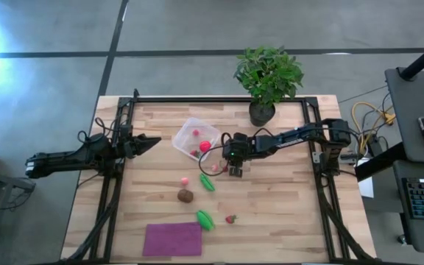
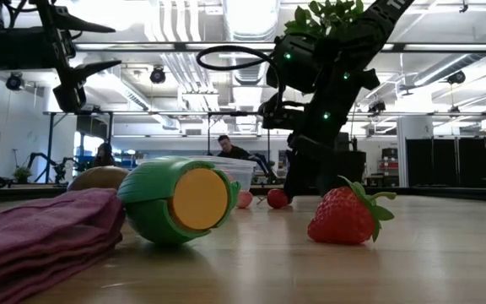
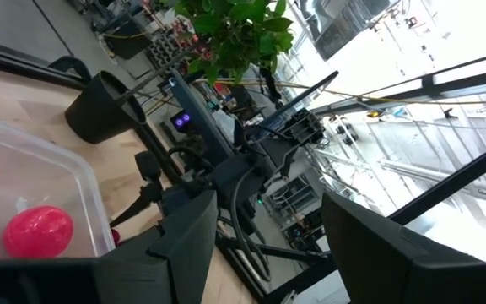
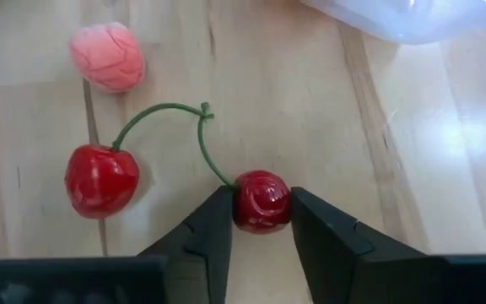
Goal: Pick and placing Produce into tupperware
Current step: Put the top cherry into the transparent bin
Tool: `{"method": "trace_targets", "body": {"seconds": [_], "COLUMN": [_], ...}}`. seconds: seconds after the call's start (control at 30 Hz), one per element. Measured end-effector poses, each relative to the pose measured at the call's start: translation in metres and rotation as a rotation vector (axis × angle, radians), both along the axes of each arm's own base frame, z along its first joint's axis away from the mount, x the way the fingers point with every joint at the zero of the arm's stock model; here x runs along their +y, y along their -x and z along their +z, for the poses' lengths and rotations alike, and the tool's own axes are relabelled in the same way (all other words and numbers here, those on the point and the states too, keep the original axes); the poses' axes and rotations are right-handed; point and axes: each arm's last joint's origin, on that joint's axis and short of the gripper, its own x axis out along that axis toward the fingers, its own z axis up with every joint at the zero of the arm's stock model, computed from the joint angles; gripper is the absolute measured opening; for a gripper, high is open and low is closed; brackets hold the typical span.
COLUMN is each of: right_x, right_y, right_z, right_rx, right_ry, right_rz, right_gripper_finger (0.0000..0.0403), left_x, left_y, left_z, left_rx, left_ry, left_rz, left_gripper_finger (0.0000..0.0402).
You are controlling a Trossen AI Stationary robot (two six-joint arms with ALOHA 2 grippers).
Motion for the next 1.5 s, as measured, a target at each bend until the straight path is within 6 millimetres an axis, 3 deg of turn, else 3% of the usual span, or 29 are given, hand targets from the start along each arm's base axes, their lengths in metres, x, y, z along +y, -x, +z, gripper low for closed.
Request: {"method": "trace_targets", "body": {"seconds": [0.63, 1.1, 1.33, 1.5], "right_x": [0.002, 0.004, -0.002, -0.023], "right_y": [0.005, 0.011, -0.027, -0.062], "right_z": [0.018, 0.065, 0.106, 0.115], "right_rx": [-0.054, -0.225, -0.374, -0.359], "right_ry": [-0.100, -0.110, -0.089, -0.081], "right_rz": [-0.092, -0.130, -0.101, -0.134], "right_gripper_finger": [0.0089, 0.0089, 0.0091, 0.0101], "left_x": [0.000, 0.000, 0.000, 0.000], "left_y": [0.000, 0.000, 0.000, 0.000], "left_z": [0.000, 0.000, 0.000, 0.000], "left_rx": [0.000, 0.000, 0.000, -0.001], "left_ry": [0.000, 0.000, 0.000, 0.000], "left_rz": [0.000, 0.000, 0.000, 0.000], "left_gripper_finger": [0.0201, 0.0201, 0.0201, 0.0201]}}
